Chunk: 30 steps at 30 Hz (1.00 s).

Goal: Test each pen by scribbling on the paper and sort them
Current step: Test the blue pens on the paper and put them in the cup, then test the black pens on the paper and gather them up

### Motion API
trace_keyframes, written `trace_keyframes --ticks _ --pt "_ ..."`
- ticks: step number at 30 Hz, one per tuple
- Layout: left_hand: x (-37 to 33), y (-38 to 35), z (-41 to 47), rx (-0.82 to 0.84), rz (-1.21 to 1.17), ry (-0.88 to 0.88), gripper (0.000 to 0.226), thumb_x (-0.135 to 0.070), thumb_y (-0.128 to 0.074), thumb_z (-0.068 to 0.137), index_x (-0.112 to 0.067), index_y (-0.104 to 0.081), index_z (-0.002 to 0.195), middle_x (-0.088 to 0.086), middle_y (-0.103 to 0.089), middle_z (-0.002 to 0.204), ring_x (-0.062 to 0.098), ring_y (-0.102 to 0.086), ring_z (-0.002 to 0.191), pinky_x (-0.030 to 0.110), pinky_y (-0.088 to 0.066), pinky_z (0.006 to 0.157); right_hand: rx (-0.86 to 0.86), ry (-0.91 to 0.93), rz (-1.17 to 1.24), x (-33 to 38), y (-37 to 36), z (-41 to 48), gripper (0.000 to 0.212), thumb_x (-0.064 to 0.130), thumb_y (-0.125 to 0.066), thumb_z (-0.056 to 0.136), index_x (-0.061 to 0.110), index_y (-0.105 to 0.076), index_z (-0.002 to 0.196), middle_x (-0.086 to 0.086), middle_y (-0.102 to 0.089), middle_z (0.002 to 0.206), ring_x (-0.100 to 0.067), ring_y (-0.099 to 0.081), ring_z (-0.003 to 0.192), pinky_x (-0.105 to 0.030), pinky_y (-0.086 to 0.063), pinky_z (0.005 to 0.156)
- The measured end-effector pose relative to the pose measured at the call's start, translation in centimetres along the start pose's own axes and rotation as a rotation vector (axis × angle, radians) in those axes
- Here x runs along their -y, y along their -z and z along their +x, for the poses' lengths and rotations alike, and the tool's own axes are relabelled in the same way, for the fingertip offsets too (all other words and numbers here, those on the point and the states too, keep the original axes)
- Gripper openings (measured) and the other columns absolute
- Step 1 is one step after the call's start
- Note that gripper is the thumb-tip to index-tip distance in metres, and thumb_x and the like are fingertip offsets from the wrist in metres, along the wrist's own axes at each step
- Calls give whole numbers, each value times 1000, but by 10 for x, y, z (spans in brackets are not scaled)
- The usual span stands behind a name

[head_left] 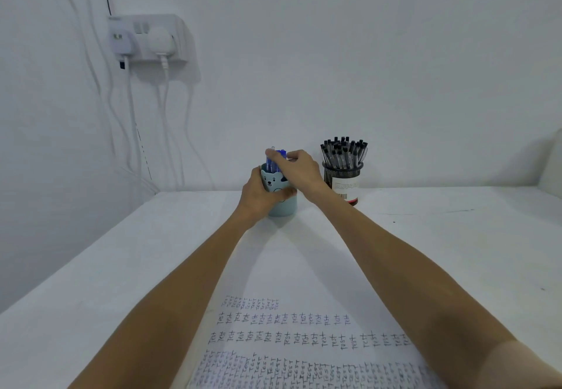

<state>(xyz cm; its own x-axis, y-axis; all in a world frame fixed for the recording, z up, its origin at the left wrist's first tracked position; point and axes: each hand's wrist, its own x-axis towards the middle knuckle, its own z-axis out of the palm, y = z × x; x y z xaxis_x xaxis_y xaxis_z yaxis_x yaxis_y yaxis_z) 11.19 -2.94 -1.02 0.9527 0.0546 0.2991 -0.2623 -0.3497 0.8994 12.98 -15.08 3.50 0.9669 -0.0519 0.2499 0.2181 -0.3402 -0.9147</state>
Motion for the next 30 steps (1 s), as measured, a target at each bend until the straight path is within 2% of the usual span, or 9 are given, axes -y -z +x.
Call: trace_keyframes --ticks 2,6,11,15,17,19,21,23,30 --pt "-3 1 -1 2 25 22 75 -24 -90 77 -22 -44 137 -11 -60 112 7 -60 99 18 -48 72 -30 20 -110 4 4 -13 93 75 -56 87 4 -43 145 -8 -59 132 -25 -58 119 -31 -43 85" --pt "-10 0 1 -20 144 56 66 -21 -86 82 -13 -48 136 2 -62 119 23 -61 111 24 -47 75 -34 78 -464 9 18 -47 78 68 -34 100 -2 -48 131 -18 -60 125 -32 -60 108 -33 -40 78" --pt "-13 4 -15 17 346 95 89 -55 -87 74 -1 -46 131 12 -56 125 26 -57 117 31 -48 78 292 -208 -752 14 66 -72 44 44 -29 106 6 -51 110 -13 -67 92 -26 -65 58 -31 -57 65" --pt "-7 26 -43 78 458 93 82 -52 -72 91 0 -36 143 14 -49 141 26 -52 123 31 -43 85 172 -213 -1097 -8 103 -60 41 51 -50 97 13 -58 109 -5 -62 96 -27 -61 89 -31 -52 84" --pt "-2 37 -56 88 465 71 84 -50 -68 94 -3 -29 152 13 -47 150 26 -52 128 35 -45 99 7 -166 -989 -31 108 -43 72 65 -64 85 8 -54 126 -10 -58 124 -30 -55 115 -35 -46 93" --pt "1 46 -70 84 432 63 78 -46 -67 97 -7 -30 154 10 -50 150 25 -53 130 34 -45 101 -91 -140 -625 -45 104 -31 101 62 -82 73 -1 -37 139 -13 -50 135 -30 -50 126 -37 -44 100" --pt "2 52 -81 76 396 51 69 -41 -66 98 -10 -36 152 6 -54 144 21 -55 125 31 -45 97 -146 -102 -261 -54 96 -22 100 45 -91 70 2 -32 138 -10 -53 132 -24 -54 116 -33 -47 93" --pt "6 54 -90 64 375 16 61 -35 -66 99 -10 -41 148 4 -57 137 18 -56 120 28 -44 95 -220 -67 -102 -63 92 -18 89 35 -92 70 6 -38 135 -7 -58 126 -25 -59 110 -33 -50 86" --pt "6 64 -93 88 324 -94 56 -31 -72 95 -14 -48 142 -2 -60 129 11 -60 114 20 -49 93 -324 118 -171 -49 93 -34 78 33 -89 70 6 -42 126 -1 -58 111 -21 -58 95 -32 -50 76"
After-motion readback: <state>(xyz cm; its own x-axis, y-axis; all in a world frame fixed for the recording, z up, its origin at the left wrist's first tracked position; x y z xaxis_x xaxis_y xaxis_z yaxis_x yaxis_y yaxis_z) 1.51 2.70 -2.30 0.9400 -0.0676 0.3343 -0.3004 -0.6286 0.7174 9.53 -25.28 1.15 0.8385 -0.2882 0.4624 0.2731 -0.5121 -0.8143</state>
